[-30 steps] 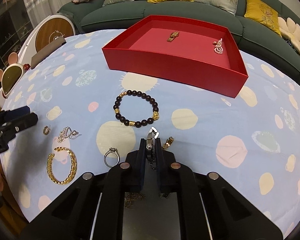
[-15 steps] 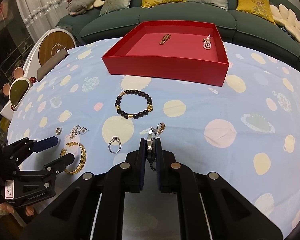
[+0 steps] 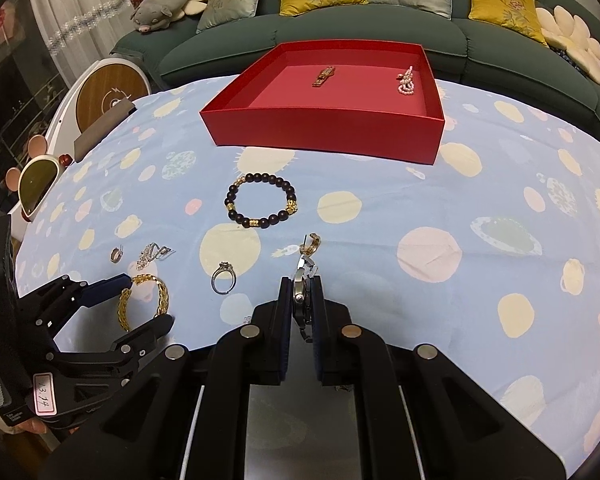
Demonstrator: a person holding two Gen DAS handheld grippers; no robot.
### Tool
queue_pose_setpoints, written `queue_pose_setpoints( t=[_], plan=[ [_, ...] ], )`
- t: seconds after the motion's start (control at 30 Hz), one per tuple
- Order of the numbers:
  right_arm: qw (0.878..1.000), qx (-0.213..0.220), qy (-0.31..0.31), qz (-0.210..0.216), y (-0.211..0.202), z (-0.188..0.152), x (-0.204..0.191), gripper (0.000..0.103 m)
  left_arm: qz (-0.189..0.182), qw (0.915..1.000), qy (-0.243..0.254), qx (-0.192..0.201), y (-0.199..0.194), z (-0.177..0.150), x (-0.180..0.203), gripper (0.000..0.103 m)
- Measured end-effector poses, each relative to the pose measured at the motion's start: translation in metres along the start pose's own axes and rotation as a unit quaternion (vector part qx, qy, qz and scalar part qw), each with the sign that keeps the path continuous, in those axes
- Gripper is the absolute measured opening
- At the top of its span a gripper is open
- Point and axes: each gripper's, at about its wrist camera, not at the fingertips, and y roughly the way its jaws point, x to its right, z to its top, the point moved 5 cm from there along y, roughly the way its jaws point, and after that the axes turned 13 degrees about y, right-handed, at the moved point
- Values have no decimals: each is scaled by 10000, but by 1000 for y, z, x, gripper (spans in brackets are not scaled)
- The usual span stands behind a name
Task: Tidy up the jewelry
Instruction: 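Close the left tool on the gold bangle while the right tool holds the silver watch, then carry the bangle in the left tool while the right tool carries the watch into the red box, releasing both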
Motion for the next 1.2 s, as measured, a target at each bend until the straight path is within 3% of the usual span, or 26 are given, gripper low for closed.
queue_pose_setpoints(
  t=[0.37, 0.63, 0.97, 1.2],
  plan=[
    [10000, 10, 15, 19, -2, 2, 1, 8, -116, 9999, -83, 54, -4, 1, -4, 54],
    [9997, 189, 47, 119, -13, 14, -5, 8, -165, 9990, -238, 350, -24, 22, -13, 54],
    [9955, 858, 169, 355, -46, 58, -17, 8, -2, 9932, -332, 1114, -69, 89, -27, 54],
    [9902, 1174, 461, 604, -57, 116, -13, 8, 31, 9883, -249, 1506, -82, 160, -46, 54]
  ],
)
